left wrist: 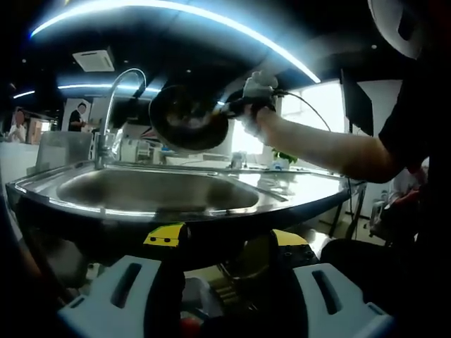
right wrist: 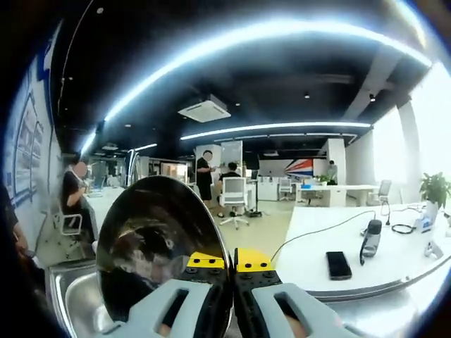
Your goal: Pick up bowl with dirty water move over sink pour dirty water into sink return bowl to place
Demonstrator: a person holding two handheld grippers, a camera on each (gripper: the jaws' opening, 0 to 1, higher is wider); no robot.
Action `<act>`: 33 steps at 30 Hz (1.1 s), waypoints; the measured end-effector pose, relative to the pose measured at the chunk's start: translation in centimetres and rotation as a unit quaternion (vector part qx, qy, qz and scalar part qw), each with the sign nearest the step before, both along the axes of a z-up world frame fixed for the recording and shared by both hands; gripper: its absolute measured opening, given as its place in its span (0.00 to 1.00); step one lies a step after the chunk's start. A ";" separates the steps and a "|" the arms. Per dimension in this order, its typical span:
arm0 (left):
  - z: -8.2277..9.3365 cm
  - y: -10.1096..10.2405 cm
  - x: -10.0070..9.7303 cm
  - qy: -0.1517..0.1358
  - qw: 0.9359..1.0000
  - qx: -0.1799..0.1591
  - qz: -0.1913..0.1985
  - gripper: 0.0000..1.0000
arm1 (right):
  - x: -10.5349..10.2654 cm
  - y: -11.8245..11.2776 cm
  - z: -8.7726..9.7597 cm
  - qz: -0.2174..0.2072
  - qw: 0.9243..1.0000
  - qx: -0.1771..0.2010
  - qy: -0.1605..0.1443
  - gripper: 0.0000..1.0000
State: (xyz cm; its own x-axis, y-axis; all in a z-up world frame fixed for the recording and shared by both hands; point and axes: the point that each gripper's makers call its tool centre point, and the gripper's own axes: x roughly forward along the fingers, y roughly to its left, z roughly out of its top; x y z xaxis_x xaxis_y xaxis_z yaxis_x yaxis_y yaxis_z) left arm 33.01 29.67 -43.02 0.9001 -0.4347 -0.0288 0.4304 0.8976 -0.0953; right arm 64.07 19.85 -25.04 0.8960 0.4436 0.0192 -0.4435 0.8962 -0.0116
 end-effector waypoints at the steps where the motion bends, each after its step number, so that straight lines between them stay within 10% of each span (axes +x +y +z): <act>1: 0.0 0.0 0.0 0.000 1.000 0.001 0.000 0.45 | 0.0 0.0 0.1 0.000 1.000 0.001 -0.003 0.00; 33: 2.3 -0.5 0.5 -0.023 1.000 -0.010 -0.002 0.44 | -0.9 -0.7 3.0 -0.030 0.993 0.016 -0.114 0.00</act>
